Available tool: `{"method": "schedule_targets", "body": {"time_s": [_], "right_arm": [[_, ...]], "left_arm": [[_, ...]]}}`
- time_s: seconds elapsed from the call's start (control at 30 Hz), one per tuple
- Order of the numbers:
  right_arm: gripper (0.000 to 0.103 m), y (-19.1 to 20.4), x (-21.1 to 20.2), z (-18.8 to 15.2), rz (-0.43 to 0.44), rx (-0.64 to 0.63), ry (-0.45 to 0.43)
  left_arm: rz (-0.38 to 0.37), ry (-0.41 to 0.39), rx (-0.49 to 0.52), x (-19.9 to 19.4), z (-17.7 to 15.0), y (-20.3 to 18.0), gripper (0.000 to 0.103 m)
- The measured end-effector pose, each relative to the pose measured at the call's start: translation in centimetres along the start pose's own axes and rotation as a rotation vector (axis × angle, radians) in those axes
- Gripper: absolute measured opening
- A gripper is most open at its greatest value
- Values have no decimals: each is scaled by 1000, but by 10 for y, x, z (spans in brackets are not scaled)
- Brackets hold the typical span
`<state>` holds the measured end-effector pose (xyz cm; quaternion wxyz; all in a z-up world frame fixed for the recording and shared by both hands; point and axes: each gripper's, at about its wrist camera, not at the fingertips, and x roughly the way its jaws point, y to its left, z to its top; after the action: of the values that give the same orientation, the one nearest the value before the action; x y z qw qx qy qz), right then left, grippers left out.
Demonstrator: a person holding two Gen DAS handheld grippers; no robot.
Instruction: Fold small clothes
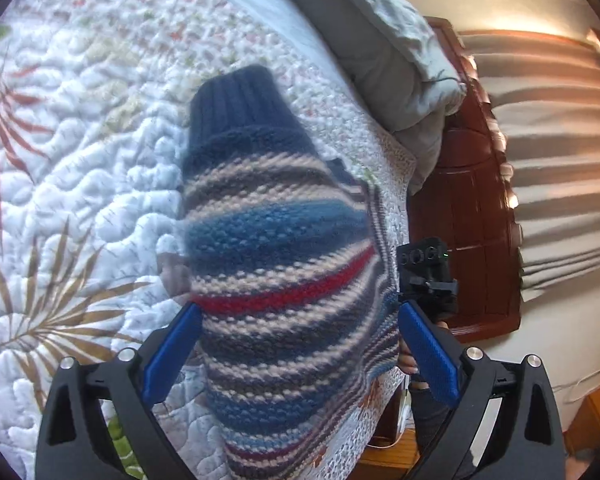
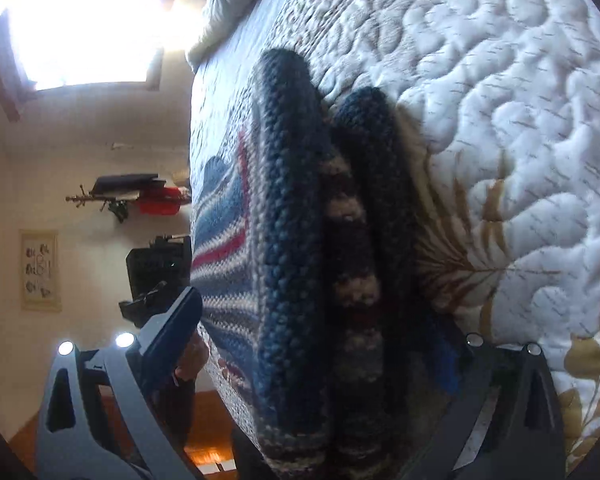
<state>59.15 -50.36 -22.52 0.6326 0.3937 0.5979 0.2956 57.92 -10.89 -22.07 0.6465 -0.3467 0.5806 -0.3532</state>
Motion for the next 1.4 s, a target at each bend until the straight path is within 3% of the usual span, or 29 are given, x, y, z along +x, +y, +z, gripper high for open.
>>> {"method": "schedule_targets", "body": {"time_s": [0.1, 0.17, 0.23, 0.37, 0.43, 0.5, 0.53, 0.7, 1.03, 1.2, 1.4], "right_arm": [[100, 15, 20, -1, -42, -82, 79], [97, 11, 19, 5, -25, -61, 86], [97, 2, 15, 11, 29, -11, 60], [95, 15, 22, 4, -19, -82, 75], [57, 12, 25, 4, -93, -85, 77], [49, 7, 19, 4, -107, -84, 74], [48, 9, 17, 2, -119, -101, 68], [44, 23, 21, -4, -172, -120, 33], [40, 69, 25, -35, -255, -159, -17], [39, 100, 49, -55, -245, -195, 6], [39, 142, 86, -102, -190, -238, 20]], "left_arm": [[22, 42, -4, 14, -1, 3, 99], [27, 68, -10, 22, -2, 8, 99], [4, 59, -14, 26, -2, 11, 100], [-23, 17, -29, 34, 0, 17, 100], [6, 5, -23, 37, -1, 16, 98], [63, 6, 7, 40, -1, 7, 82], [79, 4, 8, 40, 1, 4, 80], [136, -17, 16, 36, -3, -8, 69], [152, -26, 32, 10, -21, -16, 62], [173, -30, 64, -31, -40, -19, 62], [202, -49, 82, -102, -73, -16, 62]]}}
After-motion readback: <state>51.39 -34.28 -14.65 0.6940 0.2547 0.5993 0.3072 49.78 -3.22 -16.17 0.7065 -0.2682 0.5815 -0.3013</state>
